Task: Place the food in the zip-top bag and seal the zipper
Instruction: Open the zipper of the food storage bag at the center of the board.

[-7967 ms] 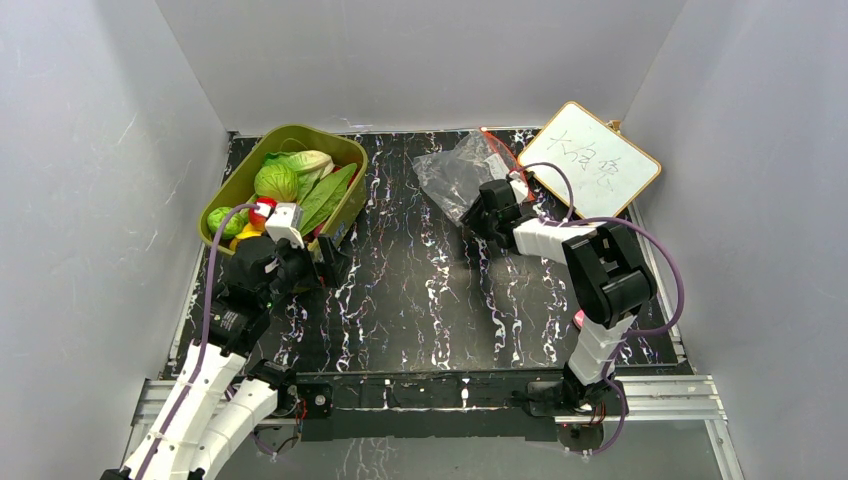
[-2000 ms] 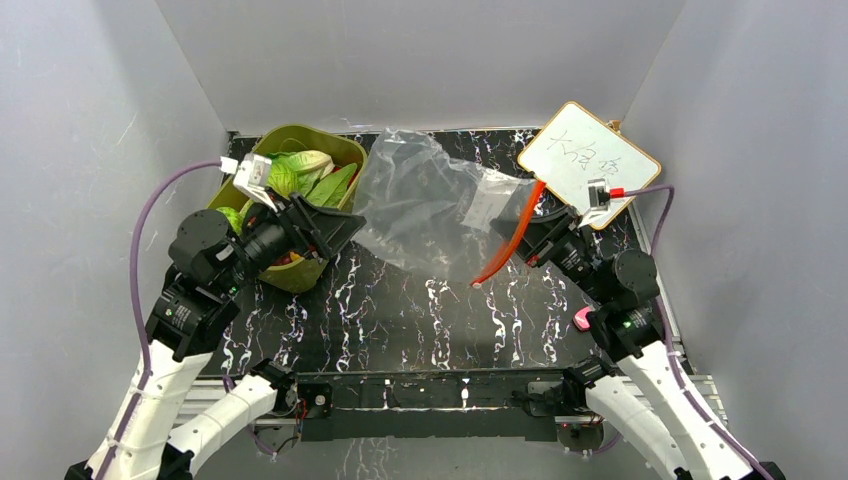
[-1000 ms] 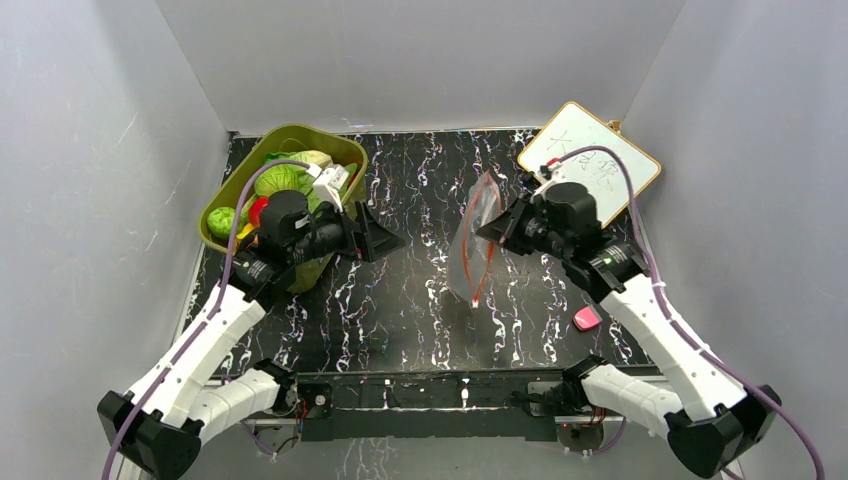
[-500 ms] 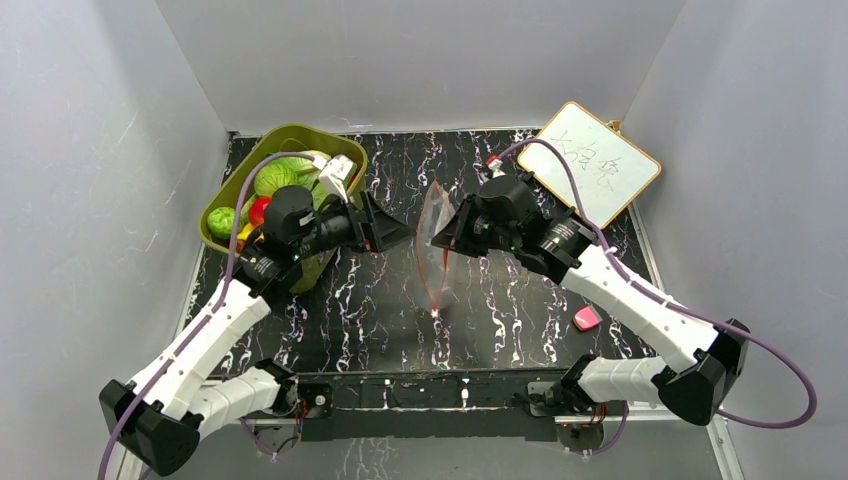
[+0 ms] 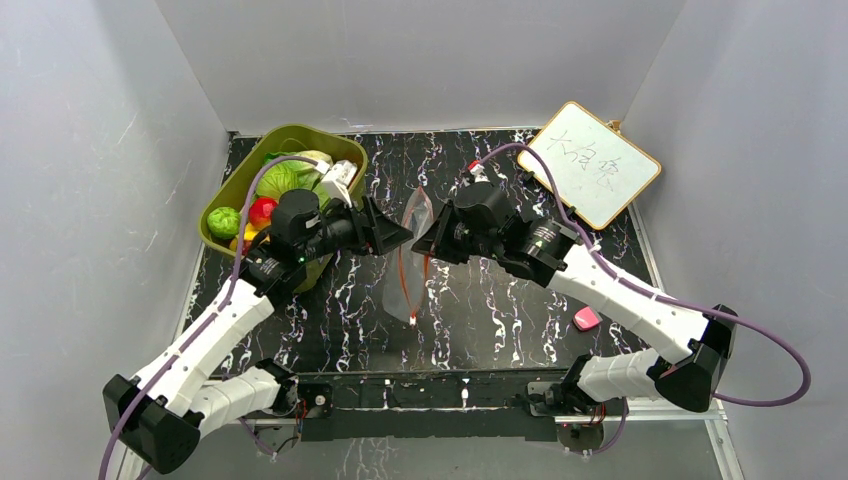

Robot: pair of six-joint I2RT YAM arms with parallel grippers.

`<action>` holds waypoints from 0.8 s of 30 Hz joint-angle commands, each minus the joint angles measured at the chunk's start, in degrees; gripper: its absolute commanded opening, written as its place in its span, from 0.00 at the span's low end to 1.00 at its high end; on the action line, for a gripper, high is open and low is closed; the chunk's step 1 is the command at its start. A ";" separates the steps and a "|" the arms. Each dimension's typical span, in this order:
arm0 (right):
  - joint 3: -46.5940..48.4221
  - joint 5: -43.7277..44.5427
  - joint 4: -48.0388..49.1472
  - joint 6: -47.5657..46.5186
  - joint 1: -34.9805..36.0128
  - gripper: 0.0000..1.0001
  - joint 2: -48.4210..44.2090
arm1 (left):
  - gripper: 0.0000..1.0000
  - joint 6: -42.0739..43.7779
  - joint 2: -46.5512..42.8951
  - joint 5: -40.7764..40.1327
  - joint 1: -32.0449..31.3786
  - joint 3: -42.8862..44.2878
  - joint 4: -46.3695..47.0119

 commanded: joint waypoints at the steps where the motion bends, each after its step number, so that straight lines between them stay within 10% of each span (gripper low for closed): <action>1: 3.98 5.99 -1.49 0.11 0.33 0.00 -0.02 | 0.60 4.41 -1.31 -2.25 -0.31 -1.11 -2.72; 8: 5.48 12.31 -5.03 -2.26 0.30 0.00 -0.79 | 0.00 6.05 -0.67 -0.47 -0.26 -2.54 -0.76; 19: 15.23 41.93 -33.60 -5.24 0.26 0.00 0.52 | 0.00 9.45 -0.85 -13.10 -0.27 2.32 -13.05; 24: 11.76 39.90 -32.52 -4.79 0.26 0.00 -1.18 | 0.00 8.74 -0.02 -11.36 -0.26 1.26 -11.65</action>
